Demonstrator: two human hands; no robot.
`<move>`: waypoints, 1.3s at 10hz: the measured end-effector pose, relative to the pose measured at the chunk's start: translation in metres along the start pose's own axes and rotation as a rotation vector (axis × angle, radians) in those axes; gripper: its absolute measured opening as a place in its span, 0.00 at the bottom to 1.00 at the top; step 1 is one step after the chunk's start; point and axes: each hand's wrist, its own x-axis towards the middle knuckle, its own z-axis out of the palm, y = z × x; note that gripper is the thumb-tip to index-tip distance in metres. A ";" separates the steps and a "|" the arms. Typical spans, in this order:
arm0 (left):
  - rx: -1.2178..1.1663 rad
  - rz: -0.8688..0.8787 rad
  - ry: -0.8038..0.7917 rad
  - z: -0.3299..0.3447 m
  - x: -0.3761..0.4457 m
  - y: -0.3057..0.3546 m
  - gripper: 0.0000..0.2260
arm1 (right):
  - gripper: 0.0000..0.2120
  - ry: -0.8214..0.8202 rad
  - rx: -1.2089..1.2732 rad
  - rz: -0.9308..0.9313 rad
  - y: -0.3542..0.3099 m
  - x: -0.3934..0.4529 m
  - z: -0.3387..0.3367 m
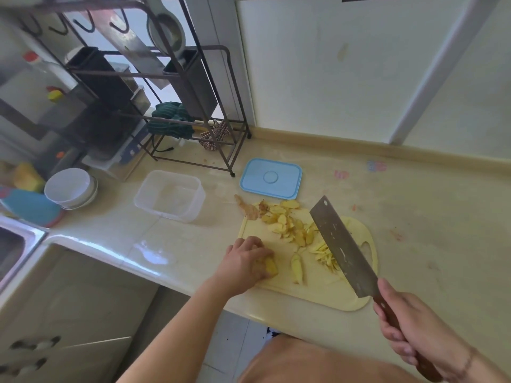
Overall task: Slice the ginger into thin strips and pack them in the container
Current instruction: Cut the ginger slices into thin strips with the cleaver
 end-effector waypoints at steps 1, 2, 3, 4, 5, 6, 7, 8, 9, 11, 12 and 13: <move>0.046 -0.004 0.049 0.000 0.000 0.009 0.21 | 0.38 -0.005 -0.002 0.000 -0.001 0.001 0.002; 0.048 -0.003 0.092 0.002 0.000 0.013 0.18 | 0.38 -0.009 -0.009 -0.003 -0.002 0.001 0.002; -0.072 0.062 0.130 0.003 0.000 0.012 0.08 | 0.37 -0.006 -0.012 -0.004 -0.003 0.000 0.003; -0.207 0.056 0.087 -0.001 0.003 0.019 0.08 | 0.37 -0.002 -0.013 -0.002 -0.001 -0.002 0.002; -0.101 0.063 0.050 0.001 0.014 0.032 0.10 | 0.37 0.002 -0.023 -0.010 0.000 -0.003 0.002; -0.004 0.073 0.055 0.005 0.022 0.044 0.14 | 0.37 0.007 -0.024 -0.015 0.000 -0.004 0.002; 0.038 0.022 0.084 0.004 0.023 0.058 0.17 | 0.37 0.013 -0.016 -0.017 0.001 -0.004 0.001; 0.103 -0.010 0.074 0.009 0.021 0.071 0.21 | 0.37 0.019 -0.013 -0.018 0.002 -0.005 0.001; 0.071 -0.096 0.070 0.015 0.020 0.082 0.23 | 0.37 0.023 -0.018 -0.021 0.002 -0.005 0.001; 0.050 -0.134 0.059 0.018 0.022 0.089 0.21 | 0.37 0.026 -0.020 -0.017 0.002 -0.004 0.001; -0.029 -0.147 0.070 0.019 0.021 0.090 0.20 | 0.37 0.027 -0.019 -0.019 0.002 -0.003 0.001; -0.147 -0.094 0.105 0.023 0.018 0.091 0.15 | 0.38 0.035 -0.015 -0.019 0.003 -0.002 0.001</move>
